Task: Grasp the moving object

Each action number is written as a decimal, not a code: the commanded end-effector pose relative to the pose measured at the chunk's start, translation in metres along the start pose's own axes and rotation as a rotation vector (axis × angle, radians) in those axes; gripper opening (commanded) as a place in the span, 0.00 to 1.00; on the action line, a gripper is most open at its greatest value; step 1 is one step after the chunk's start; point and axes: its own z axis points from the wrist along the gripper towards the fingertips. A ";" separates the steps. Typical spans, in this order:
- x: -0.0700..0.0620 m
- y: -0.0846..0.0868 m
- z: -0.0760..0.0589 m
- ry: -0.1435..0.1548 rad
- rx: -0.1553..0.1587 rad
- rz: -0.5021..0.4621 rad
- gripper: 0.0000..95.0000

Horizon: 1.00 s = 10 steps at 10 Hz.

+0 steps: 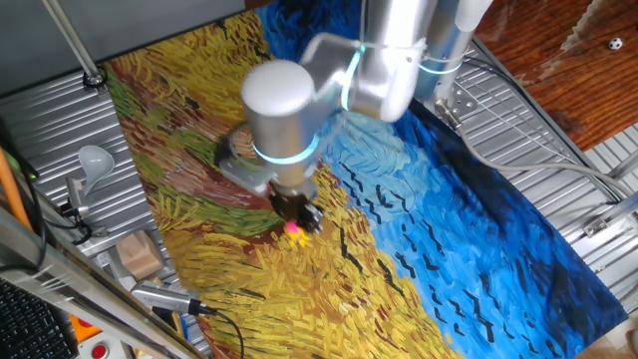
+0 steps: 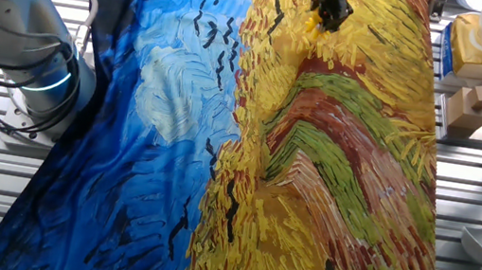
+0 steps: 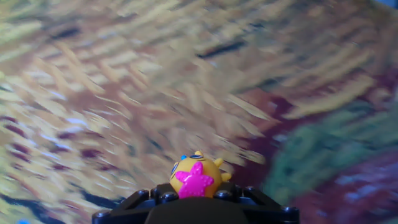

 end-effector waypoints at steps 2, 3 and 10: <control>0.032 -0.057 -0.007 -0.005 -0.012 -0.145 0.00; 0.035 -0.062 -0.008 -0.005 -0.013 -0.153 0.00; 0.041 -0.076 -0.009 0.001 -0.010 -0.037 0.00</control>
